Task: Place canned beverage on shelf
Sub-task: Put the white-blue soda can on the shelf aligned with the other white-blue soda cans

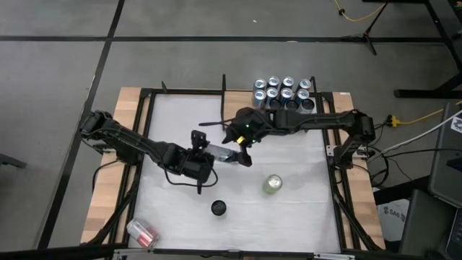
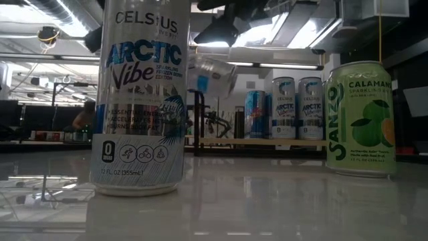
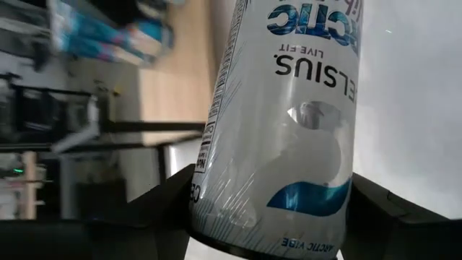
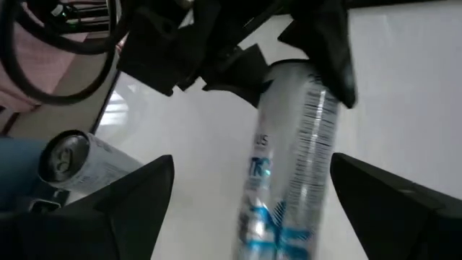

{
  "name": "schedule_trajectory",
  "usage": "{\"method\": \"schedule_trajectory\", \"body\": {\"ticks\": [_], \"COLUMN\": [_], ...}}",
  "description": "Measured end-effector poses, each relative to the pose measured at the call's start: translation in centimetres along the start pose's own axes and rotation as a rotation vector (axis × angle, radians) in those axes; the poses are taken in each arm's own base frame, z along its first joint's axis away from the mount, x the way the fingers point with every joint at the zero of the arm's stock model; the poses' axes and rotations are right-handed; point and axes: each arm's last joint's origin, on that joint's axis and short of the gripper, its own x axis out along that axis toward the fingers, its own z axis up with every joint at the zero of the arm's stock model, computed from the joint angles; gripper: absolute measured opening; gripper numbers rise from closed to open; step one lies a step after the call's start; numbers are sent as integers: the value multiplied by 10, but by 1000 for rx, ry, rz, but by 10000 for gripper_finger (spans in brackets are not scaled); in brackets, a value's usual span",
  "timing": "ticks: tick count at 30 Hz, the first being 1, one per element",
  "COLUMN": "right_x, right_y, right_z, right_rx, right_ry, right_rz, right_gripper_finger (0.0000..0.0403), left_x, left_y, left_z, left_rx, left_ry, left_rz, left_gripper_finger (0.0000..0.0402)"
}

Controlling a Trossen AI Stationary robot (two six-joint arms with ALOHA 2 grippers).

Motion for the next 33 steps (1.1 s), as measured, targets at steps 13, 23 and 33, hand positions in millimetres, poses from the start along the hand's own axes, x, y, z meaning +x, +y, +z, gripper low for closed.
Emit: {"method": "schedule_trajectory", "body": {"ticks": [13,23,33], "right_x": [5,6,6], "right_y": [3,6,7], "right_z": [-1,-2,-4], "right_rx": [87,119,154], "right_ry": [-4,6,34], "right_rz": [-223,-129,-88], "right_gripper_finger": [363,363,360], "left_x": [-3,-5,-7], "left_y": [7,11,14], "left_z": [22,29,37], "left_rx": [42,105,146], "left_ry": [-145,-181,-223], "left_rz": [149,221,262], "left_gripper_finger": [247,247,247]}}
